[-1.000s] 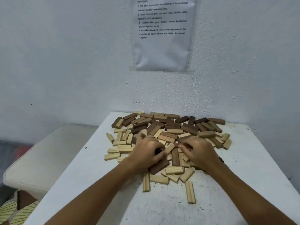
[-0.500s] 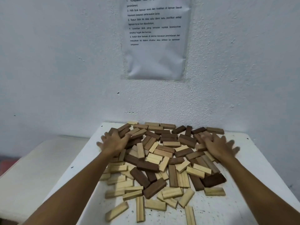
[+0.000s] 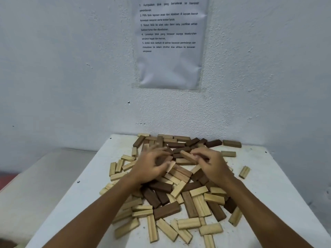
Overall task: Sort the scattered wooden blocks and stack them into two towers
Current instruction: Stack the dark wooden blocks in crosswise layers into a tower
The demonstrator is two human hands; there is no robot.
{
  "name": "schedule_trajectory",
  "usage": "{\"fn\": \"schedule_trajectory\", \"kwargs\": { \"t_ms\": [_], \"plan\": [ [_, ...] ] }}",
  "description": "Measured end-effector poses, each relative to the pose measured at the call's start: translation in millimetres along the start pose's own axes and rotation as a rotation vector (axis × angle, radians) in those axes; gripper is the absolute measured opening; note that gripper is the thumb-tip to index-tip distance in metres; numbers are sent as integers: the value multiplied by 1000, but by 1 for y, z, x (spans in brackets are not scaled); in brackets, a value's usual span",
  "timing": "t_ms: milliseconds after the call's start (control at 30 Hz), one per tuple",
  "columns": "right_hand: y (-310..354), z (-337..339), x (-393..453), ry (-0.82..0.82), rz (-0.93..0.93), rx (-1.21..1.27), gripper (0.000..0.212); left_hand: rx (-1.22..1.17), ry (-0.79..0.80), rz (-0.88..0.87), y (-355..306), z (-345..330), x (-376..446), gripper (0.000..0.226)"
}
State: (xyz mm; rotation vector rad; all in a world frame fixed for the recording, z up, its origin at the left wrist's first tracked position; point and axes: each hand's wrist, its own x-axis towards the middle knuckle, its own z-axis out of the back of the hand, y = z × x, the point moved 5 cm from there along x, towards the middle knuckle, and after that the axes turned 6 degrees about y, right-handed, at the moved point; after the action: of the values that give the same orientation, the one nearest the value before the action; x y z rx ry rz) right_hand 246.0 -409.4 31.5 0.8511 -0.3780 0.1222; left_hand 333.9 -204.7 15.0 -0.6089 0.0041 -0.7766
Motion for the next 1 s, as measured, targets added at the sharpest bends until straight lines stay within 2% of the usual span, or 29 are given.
{"fn": "schedule_trajectory", "kwargs": {
  "t_ms": [67, 100, 167, 200, 233, 300, 400, 433, 500, 600, 667, 733, 767, 800, 900, 933, 1000],
  "plan": [
    [-18, 23, -15, -198, -154, -188, 29, 129, -205, 205, 30, 23, -22, 54],
    [-36, 34, -24, -195, -352, -370, 40, 203, -228, 374, 50, 32, -35, 57],
    [-66, 43, -50, 6, -815, -601, 61, 271, -111, 687, 75, 34, -58, 63],
    [-72, 40, -60, 93, -929, -607, 66, 274, -37, 750, 76, 28, -62, 65],
    [-74, 33, -63, 130, -942, -589, 68, 269, 5, 753, 70, 20, -61, 67],
    [-62, 13, -55, 122, -832, -520, 66, 232, 45, 730, 49, 3, -51, 74],
    [-30, -2, -34, 0, -695, -345, 58, 186, 52, 750, 16, -11, -35, 77],
    [-21, -5, -28, -34, -645, -302, 57, 173, 29, 702, 7, -13, -30, 74],
    [-4, -15, -17, -11, -505, -202, 55, 116, 21, 496, -12, -23, -19, 71],
    [16, -43, -10, 188, -279, -33, 40, 13, 185, 276, -38, -39, -13, 66],
    [21, -38, -13, 146, -193, 58, 37, -52, 172, 207, -42, -29, -19, 52],
    [21, -14, -24, 54, -146, 59, 40, -118, 127, 140, -30, -8, -38, 60],
    [20, -1, -33, 67, -141, 22, 43, -86, 143, 108, -21, 4, -51, 69],
    [16, 9, -44, 148, -162, -67, 55, -20, 182, 86, -9, 13, -66, 78],
    [-14, 26, -90, 510, -379, -523, 121, 173, 299, 63, 25, 27, -115, 101],
    [-22, 26, -103, 556, -415, -575, 130, 205, 325, 74, 32, 27, -126, 108],
    [-27, 17, -117, 531, -406, -572, 131, 267, 363, 108, 35, 18, -138, 119]
  ]
}}
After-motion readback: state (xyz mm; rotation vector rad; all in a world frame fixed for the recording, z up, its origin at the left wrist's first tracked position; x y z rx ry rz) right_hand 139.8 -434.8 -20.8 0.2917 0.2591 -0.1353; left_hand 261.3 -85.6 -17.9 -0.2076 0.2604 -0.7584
